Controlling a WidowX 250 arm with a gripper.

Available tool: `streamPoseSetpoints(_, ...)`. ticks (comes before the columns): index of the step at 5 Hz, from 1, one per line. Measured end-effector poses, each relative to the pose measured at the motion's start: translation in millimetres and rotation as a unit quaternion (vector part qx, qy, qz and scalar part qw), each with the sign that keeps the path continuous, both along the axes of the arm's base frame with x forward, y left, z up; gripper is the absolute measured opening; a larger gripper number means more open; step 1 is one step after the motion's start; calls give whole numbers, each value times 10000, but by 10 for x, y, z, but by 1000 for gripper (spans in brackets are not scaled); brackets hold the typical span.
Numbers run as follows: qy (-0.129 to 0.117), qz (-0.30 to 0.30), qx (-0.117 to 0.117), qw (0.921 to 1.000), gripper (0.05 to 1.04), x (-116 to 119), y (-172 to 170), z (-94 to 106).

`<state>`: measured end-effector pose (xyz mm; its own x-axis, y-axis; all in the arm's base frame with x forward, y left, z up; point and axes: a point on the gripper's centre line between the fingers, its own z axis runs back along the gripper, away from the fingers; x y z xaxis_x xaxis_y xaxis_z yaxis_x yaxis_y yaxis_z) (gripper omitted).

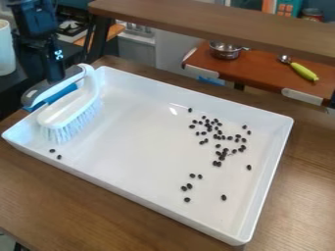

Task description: Sweep into pile

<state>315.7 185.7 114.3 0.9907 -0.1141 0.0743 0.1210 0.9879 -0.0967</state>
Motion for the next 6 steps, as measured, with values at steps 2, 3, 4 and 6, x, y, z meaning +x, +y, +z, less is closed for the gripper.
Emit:
streamPoseSetpoints(2, -110, 28, 347, 9993, 1003, 47, -79, -190)
streamPoseSetpoints(3, -160, 139, 522, 9984, 1003, 69, -44, -211)
streamPoseSetpoints(4, -217, 331, 728, 9966, 1003, 125, -46, -219)
streamPoseSetpoints(6, -17, 1264, 915, 9877, 1003, 106, 26, -318)
